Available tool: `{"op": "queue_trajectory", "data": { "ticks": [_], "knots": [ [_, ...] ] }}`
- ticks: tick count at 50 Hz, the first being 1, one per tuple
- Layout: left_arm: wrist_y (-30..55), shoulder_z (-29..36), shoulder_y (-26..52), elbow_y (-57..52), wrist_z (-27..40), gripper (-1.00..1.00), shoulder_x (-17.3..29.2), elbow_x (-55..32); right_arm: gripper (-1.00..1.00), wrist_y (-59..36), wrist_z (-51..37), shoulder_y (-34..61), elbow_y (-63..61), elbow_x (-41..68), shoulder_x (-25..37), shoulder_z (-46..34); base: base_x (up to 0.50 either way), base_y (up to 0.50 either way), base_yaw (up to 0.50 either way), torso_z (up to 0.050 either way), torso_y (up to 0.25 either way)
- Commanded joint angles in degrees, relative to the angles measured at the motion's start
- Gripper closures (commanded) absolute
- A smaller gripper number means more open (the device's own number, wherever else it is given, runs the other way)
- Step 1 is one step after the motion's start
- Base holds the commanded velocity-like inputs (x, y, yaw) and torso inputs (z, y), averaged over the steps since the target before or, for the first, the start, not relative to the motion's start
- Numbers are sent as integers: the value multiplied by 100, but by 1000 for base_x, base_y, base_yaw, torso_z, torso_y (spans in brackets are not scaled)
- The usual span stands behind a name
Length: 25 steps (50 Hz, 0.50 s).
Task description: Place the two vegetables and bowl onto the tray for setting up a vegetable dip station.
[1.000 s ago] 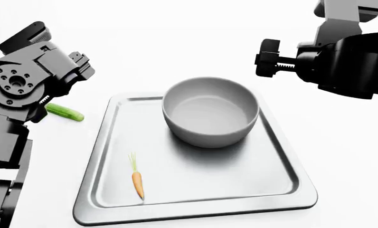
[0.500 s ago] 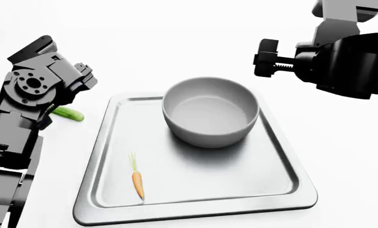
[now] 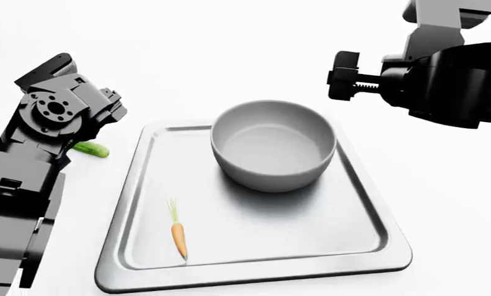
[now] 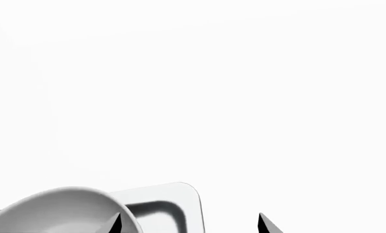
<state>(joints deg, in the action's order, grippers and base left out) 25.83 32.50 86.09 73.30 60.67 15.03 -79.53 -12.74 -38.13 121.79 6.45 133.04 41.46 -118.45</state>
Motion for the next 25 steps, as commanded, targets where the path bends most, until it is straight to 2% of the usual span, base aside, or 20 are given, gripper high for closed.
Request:
{"op": "queue_trajectory", "data": {
  "ticks": [1, 13, 14, 25],
  "knots": [
    [-28, -178, -202, 158, -28, -100, 58, 81, -100, -21, 2, -31, 8, -31, 9, 44, 0, 0, 0, 0, 0],
    [-33, -420, -336, 159, -53, -100, 52, 289, -100, -38, -41, -44, -29, -31, 24, 115, 1, 1, 1, -1, 0],
    [-46, -454, -351, 158, -27, 100, 51, 298, -100, -38, -40, -48, -28, -38, 26, 118, 0, 3, 3, 0, 0],
    [-35, -645, -327, 158, -10, 100, 43, 514, -100, -53, -72, -33, -69, -40, 48, 197, 1, 1, 0, -1, 0]
  ]
}}
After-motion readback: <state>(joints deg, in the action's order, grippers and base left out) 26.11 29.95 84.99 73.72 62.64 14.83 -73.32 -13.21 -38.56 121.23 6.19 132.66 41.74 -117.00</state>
